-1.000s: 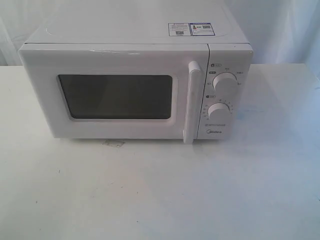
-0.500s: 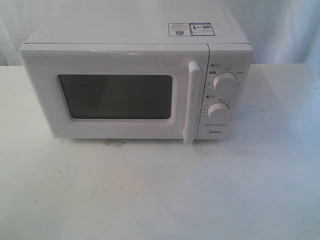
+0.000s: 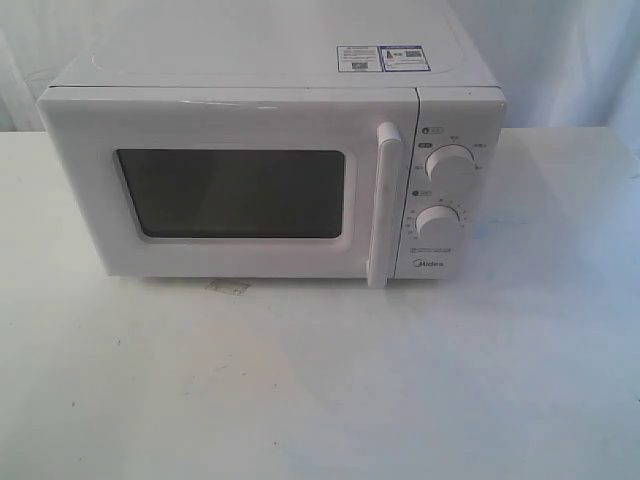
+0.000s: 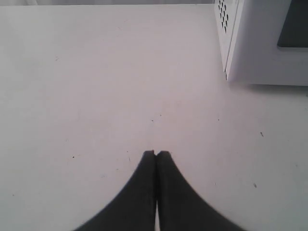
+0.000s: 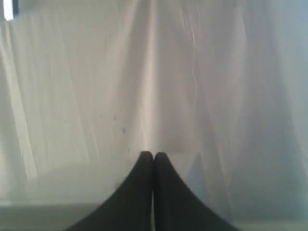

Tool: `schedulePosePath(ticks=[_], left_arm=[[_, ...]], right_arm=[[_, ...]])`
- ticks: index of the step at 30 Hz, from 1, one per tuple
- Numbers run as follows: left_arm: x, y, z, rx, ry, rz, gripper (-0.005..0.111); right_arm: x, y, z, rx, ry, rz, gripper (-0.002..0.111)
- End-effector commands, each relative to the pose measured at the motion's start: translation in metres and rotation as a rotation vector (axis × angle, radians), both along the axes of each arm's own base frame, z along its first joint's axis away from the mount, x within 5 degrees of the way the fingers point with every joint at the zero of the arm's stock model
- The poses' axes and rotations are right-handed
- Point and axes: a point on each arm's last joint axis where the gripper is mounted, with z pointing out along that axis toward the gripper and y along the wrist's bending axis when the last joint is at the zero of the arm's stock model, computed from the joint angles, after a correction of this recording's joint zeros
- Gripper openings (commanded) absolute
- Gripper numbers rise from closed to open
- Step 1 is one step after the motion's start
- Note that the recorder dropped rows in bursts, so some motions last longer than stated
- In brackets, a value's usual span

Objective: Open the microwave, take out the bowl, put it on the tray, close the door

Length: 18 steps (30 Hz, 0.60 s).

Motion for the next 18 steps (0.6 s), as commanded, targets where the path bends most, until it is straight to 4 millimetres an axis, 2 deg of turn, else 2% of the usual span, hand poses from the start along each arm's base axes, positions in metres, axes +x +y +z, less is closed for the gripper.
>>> schedulePosePath(ticks=[1,10,14,18], left_arm=[[0.000,0.000,-0.001,-0.007,-0.004,0.005,0.000],[0.000,0.000,-0.001,-0.007,-0.004,0.005,0.000],[0.000,0.000,-0.001,-0.007,-0.004,0.005,0.000],[0.000,0.000,-0.001,-0.007,-0.004,0.005,0.000]], right_arm=[[0.035,0.001,-0.012,0.050,0.395,-0.025,0.000],[0.077,0.008,-0.061,0.112,0.821,-0.034,0.000],[0.093,0.013,-0.077,0.058,0.911,-0.021,0.000],[0.109,0.028,-0.087,-0.058,0.907,0.055,0.000]])
